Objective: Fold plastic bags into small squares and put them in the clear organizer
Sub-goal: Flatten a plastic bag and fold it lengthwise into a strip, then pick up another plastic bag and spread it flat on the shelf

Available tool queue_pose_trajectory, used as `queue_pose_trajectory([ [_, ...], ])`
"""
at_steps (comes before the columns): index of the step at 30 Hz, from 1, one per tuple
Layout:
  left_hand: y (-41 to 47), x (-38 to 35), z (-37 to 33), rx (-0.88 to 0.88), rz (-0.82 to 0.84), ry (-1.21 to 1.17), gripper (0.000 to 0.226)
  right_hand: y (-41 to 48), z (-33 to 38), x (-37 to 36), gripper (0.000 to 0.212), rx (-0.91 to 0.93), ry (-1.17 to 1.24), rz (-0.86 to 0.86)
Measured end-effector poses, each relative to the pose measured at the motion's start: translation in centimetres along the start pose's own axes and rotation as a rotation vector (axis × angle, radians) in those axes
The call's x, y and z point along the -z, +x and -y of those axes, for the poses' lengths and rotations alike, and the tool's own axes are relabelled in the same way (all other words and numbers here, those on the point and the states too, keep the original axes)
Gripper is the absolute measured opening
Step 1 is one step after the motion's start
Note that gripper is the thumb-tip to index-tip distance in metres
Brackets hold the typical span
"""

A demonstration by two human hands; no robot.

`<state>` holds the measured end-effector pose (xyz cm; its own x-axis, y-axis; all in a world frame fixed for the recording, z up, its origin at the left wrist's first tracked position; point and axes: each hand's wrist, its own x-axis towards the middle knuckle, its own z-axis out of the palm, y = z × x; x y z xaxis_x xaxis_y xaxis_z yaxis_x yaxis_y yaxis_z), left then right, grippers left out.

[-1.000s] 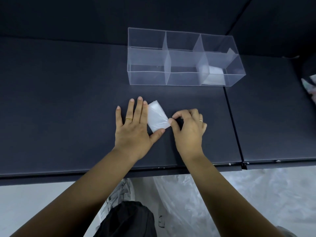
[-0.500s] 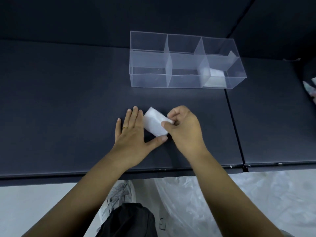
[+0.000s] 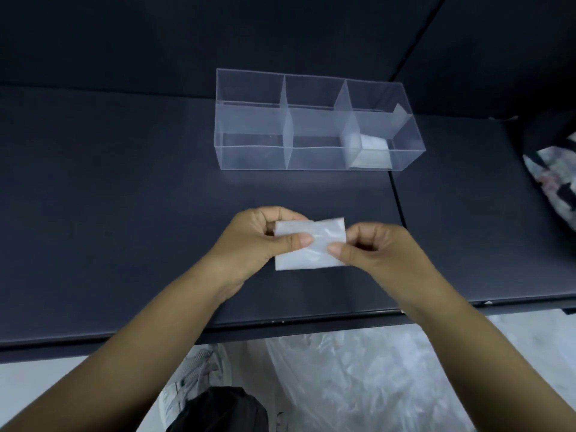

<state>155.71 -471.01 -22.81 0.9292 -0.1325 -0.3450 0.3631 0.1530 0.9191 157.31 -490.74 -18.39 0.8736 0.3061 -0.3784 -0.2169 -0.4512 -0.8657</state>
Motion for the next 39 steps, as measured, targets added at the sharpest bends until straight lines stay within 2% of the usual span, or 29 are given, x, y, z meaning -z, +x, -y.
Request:
queue_pose_trajectory([
  [2, 0.5, -0.3, -0.1, -0.051, -0.080, 0.002, 0.012, 0.7, -0.1, 1.4, 0.017, -0.011, -0.011, -0.049],
  [5, 0.8, -0.4, 0.3, -0.120, -0.193, 0.094, 0.015, 3.9, 1.3, 5.8, 0.020, -0.009, 0.046, -0.183],
  [7, 0.7, -0.8, 1.2, -0.155, -0.220, 0.231, 0.018, 7.3, 2.2, 9.3, 0.026, -0.025, 0.113, -0.282],
  [9, 0.4, -1.4, 2.7, -0.196, -0.216, 0.432, 0.022, 10.9, 2.3, 11.9, 0.019, -0.040, 0.089, -0.363],
  [11, 0.1, -1.8, 4.0, -0.298, -0.217, 0.696, 0.021, 14.1, 1.5, 13.0, 0.017, -0.076, -0.072, -0.438],
  [13, 0.0, -2.0, 5.1, -0.421, -0.212, 0.896, 0.019, 16.7, 0.4, 13.0, 0.014, -0.153, -0.361, -0.490],
  [15, -0.2, -2.0, 5.9, -0.459, -0.201, 0.965, 0.022, 18.1, -0.2, 12.5, 0.025, -0.280, -0.688, -0.570],
  [17, -0.5, -2.0, 6.5, -0.456, -0.189, 0.997, 0.023, 18.6, -0.2, 11.8, 0.040, -0.370, -0.889, -0.644],
  [21, -0.9, -2.3, 6.9, -0.470, -0.199, 1.170, 0.019, 18.9, -0.1, 11.1, 0.066, -0.461, -0.919, -0.618],
  [24, -1.6, -2.8, 7.0, -0.427, -0.121, 1.396, 0.041, 18.0, 1.1, 10.6, 0.078, -0.470, -0.935, -0.539],
  [26, -2.2, -2.8, 7.3, -0.402, -0.036, 1.533, 0.054, 16.2, 1.8, 10.5, 0.071, -0.336, -0.941, -0.587],
  [27, -2.4, -2.7, 7.4, -0.399, -0.007, 1.566, 0.058, 14.6, 2.0, 10.4, 0.062, -0.198, -0.904, -0.655],
  [30, -2.8, -2.6, 7.8, -0.382, 0.032, 1.608, 0.063, 6.9, 0.8, 8.2, 0.020, 0.361, -0.633, -0.789],
  [31, -2.8, -2.5, 7.9, -0.380, 0.032, 1.613, 0.064, 3.5, -0.4, 6.4, 0.007, 0.465, -0.578, -0.750],
  [32, -2.8, -2.5, 8.0, -0.383, 0.028, 1.618, 0.064, -0.1, -2.2, 4.1, 0.004, 0.484, -0.556, -0.651],
  [33, -2.8, -2.6, 8.0, -0.387, 0.022, 1.621, 0.064, -3.6, -4.3, 1.6, 0.012, 0.416, -0.545, -0.518],
  [34, -2.8, -2.6, 7.9, -0.393, 0.019, 1.623, 0.064, -6.9, -6.6, -1.0, 0.023, 0.273, -0.539, -0.374],
  [36, -2.9, -2.6, 7.9, -0.398, 0.021, 1.625, 0.064, -11.8, -10.8, -5.5, 0.053, -0.105, -0.526, -0.178],
  [37, -2.9, -2.6, 8.0, -0.392, 0.028, 1.630, 0.064, -13.1, -12.4, -7.1, 0.066, -0.247, -0.493, -0.175],
  [39, -2.9, -2.6, 7.9, -0.372, 0.040, 1.636, 0.064, -13.1, -13.9, -9.0, 0.072, -0.350, -0.420, -0.286],
])
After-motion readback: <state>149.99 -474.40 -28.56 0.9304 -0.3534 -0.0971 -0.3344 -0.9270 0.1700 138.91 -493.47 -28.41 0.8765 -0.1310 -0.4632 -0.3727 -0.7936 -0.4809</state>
